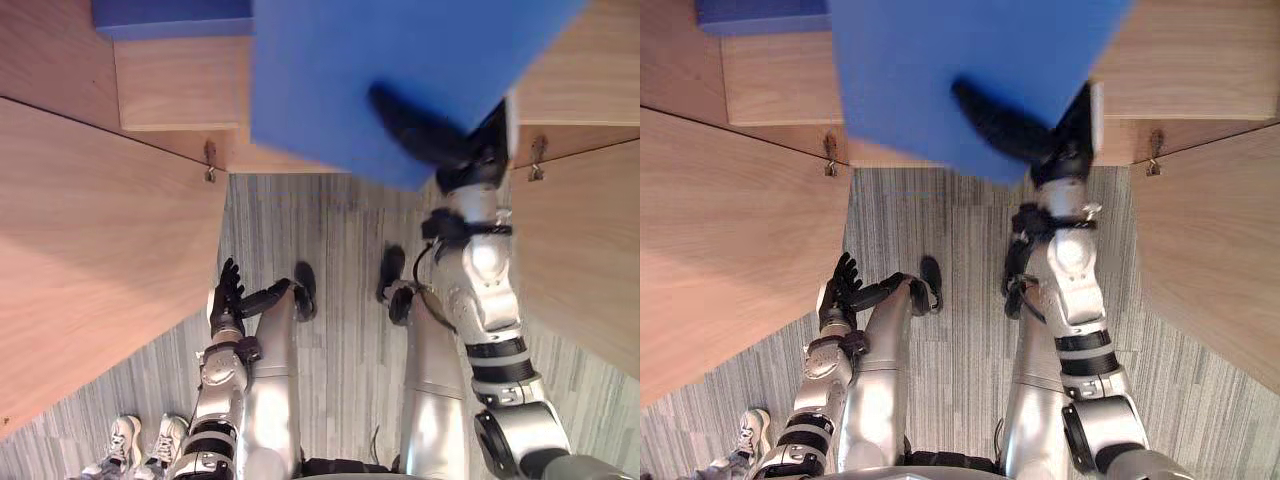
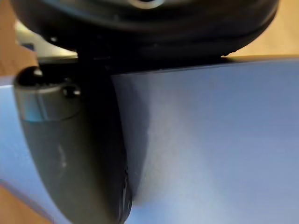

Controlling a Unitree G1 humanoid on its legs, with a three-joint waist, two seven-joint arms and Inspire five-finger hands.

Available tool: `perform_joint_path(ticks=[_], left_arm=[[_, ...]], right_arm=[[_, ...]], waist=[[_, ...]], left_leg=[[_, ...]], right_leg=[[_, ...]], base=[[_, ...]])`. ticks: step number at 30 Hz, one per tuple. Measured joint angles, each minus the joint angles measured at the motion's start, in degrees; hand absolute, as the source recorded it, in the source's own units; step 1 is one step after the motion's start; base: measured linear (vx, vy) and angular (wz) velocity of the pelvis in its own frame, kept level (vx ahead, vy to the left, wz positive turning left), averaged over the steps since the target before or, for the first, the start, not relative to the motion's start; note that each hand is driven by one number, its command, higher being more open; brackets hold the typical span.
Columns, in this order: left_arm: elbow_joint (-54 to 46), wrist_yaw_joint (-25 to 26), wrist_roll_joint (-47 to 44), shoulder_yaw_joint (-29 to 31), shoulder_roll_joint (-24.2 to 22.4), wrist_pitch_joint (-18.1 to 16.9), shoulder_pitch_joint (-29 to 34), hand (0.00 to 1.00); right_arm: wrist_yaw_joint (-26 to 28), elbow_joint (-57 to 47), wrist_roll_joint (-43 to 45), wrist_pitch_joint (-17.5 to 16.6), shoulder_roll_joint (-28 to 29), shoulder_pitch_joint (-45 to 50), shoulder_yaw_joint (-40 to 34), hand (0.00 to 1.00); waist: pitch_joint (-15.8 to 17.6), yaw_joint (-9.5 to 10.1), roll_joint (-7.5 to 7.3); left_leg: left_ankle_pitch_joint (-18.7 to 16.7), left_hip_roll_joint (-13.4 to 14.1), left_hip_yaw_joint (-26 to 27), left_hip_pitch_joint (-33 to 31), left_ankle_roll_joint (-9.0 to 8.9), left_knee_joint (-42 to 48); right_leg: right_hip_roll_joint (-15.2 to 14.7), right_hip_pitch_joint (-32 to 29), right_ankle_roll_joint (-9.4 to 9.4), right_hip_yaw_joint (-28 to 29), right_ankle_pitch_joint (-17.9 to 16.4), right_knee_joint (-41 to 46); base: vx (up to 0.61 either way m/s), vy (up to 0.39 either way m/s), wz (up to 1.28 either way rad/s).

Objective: Walk over to the cabinet, pick up the folder, carry it to the office cabinet, place the folder inside the office cabinet, then close the office cabinet door

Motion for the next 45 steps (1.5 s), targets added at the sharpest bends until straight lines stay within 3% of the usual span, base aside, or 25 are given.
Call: perform_joint_path(ticks=[7, 13, 18, 19, 29, 41, 45], left_arm=[[-0.5, 2.8, -1.6, -0.2, -0.1, 0.0, 0.0, 1.00], [-1.0, 4.2, -3.3, -0.3, -0.6, 0.0, 0.0, 1.00], [-1.8, 5.7, -5.5, -0.9, -1.1, -0.8, -0.6, 1.00], [-2.1, 6.1, -5.9, -1.1, -1.2, -1.1, -0.9, 1.00], [-4.2, 6.5, -7.8, -2.7, -1.3, -2.3, -2.1, 1.00], [-3.8, 6.5, -7.8, -2.7, -0.7, -1.7, -2.1, 1.00], [-3.3, 6.5, -7.8, -2.5, 0.0, -1.2, -2.2, 1.00]], right_arm=[[-10.3, 0.9, 3.0, -0.8, 1.7, -8.5, -2.9, 0.00], [-14.8, 9.1, 7.3, -0.8, 2.6, -16.3, -7.1, 0.00], [-17.7, 17.3, 19.5, -2.0, 2.8, -23.5, -12.5, 0.00], [-18.0, 18.6, 21.7, -3.1, 2.7, -24.9, -13.6, 1.00], [-17.5, 21.1, 34.3, -9.0, -1.5, -32.6, -14.7, 1.00], [-15.8, 22.2, 35.4, -8.9, -4.1, -32.6, -9.8, 1.00], [-15.7, 22.2, 30.0, -7.4, -4.2, -32.5, -7.8, 1.00]], waist=[[0.0, 0.42, 0.00], [0.0, 0.91, 0.01], [-0.1, 1.46, 0.02], [-0.1, 1.62, 0.03], [-0.6, 2.21, 0.05], [-1.1, 1.59, -0.19], [-1.2, 0.96, -0.31]], left_leg=[[-0.4, 0.3, -0.5, -0.6, -0.34, 0.6], [-0.4, 0.2, -1.6, -1.4, -0.39, 1.3], [-0.4, -0.5, -2.6, -4.3, -0.41, 2.7], [-0.4, -0.7, -3.1, -5.4, -0.42, 3.4], [-0.3, -1.8, -5.1, -10.7, -0.91, 6.3], [-0.3, -1.7, -5.2, -10.8, -1.01, 6.2], [-0.3, -1.2, -5.1, -10.5, -1.03, 6.0]], right_leg=[[0.0, -0.2, -0.08, -0.7, -0.7, 0.5], [-0.3, -0.3, -0.15, -1.8, -1.3, 1.1], [-1.4, -3.0, -0.94, -2.5, -1.9, 3.5], [-1.7, -3.7, -1.14, -2.8, -2.3, 4.3], [-3.4, -8.3, -1.42, -4.3, -4.5, 8.7], [-3.3, -8.4, -1.93, -4.5, -4.4, 8.7], [-2.8, -8.0, -1.96, -4.5, -4.1, 8.1]], base=[[-0.02, -0.008, 0.01], [-0.07, -0.024, 0.06], [-0.07, -0.021, 0.12], [-0.05, -0.018, 0.18], [-0.06, -0.014, 0.12], [-0.03, 0.012, 0.00], [-0.04, 0.019, -0.06]])
